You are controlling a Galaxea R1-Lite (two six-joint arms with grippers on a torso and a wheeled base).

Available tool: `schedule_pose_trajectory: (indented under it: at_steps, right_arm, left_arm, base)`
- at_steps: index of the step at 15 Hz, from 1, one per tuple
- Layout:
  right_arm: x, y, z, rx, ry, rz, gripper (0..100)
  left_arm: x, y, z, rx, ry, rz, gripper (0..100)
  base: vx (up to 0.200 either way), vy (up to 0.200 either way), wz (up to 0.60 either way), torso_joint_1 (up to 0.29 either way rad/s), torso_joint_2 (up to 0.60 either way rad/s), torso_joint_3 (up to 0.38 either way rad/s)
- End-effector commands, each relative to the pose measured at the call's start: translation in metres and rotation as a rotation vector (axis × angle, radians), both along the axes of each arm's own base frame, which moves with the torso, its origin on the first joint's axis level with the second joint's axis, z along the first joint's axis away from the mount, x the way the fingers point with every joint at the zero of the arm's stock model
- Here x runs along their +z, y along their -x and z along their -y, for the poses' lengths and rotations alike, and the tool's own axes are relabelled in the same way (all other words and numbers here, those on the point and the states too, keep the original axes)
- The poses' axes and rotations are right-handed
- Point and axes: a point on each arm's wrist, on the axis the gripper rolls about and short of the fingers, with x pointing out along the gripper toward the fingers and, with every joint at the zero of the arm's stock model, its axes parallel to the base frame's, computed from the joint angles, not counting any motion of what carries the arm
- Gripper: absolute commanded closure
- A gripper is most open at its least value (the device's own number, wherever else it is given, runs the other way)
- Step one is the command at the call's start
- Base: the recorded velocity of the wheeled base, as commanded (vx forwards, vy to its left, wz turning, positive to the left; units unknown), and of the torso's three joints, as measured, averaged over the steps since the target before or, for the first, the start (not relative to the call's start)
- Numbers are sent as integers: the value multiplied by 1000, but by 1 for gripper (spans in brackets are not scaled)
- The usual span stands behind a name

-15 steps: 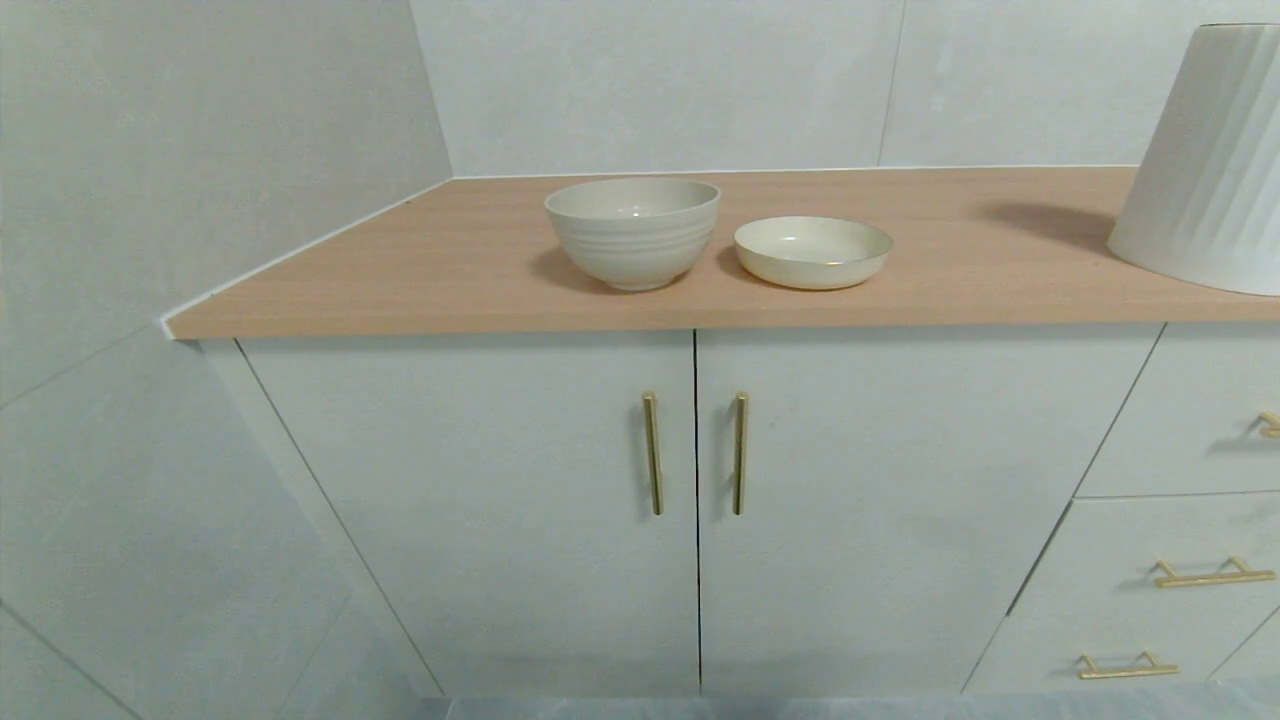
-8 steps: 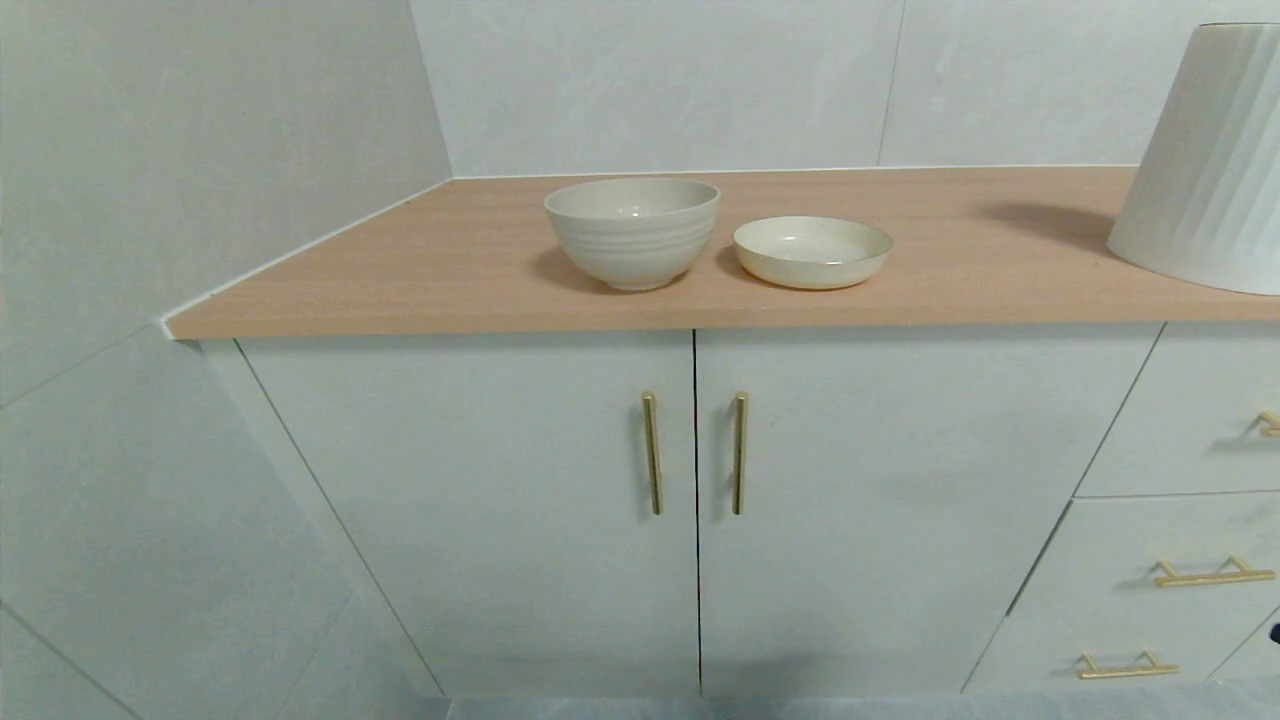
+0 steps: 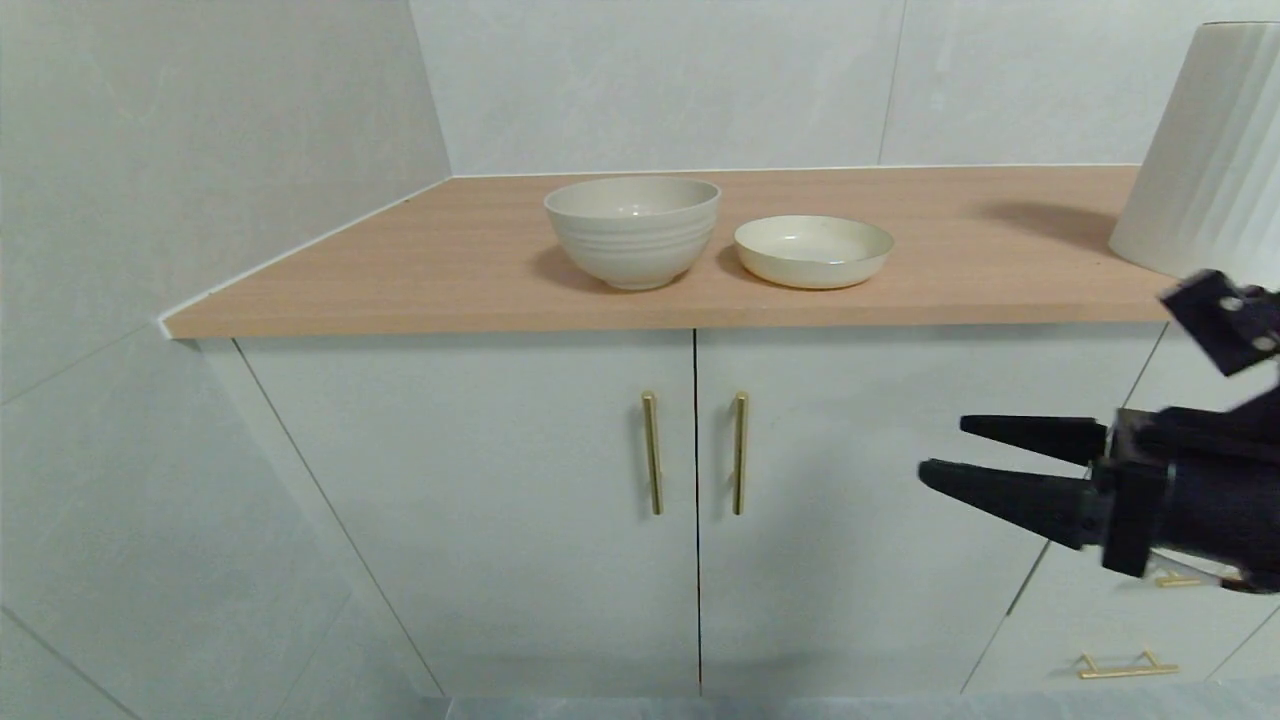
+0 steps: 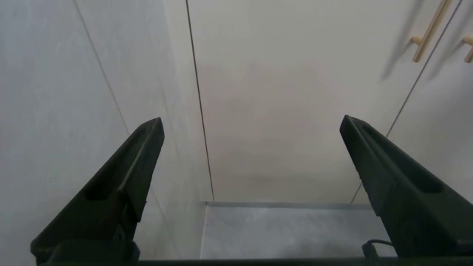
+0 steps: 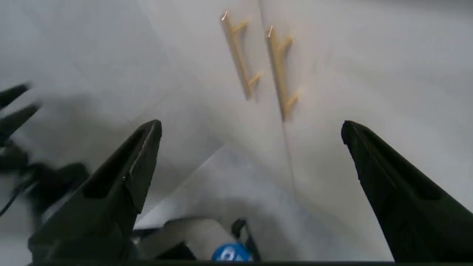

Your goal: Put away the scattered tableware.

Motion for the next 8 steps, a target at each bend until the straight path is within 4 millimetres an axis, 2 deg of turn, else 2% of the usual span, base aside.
schedule_pose_trajectory:
  at_steps: [1, 3, 6, 8]
  right_arm:
    - [-6, -45, -43, 15, 65, -96, 0]
    - [2, -53, -59, 37, 69, -117, 0]
    - [-6, -57, -69, 19, -1, -246, 0]
    - [-22, -64, -85, 41, 19, -277, 0]
  left_arm:
    - [0, 0, 0, 1, 0, 0, 0]
    - [0, 0, 0, 1, 0, 0, 0]
    - [0, 0, 0, 1, 0, 2, 0]
    - [0, 0, 0, 1, 0, 0, 0]
  base:
    - [0, 0, 0, 0, 0, 0]
    - [0, 0, 0, 0, 0, 0]
    - [0, 0, 0, 0, 0, 0]
    - [0, 0, 0, 0, 0, 0]
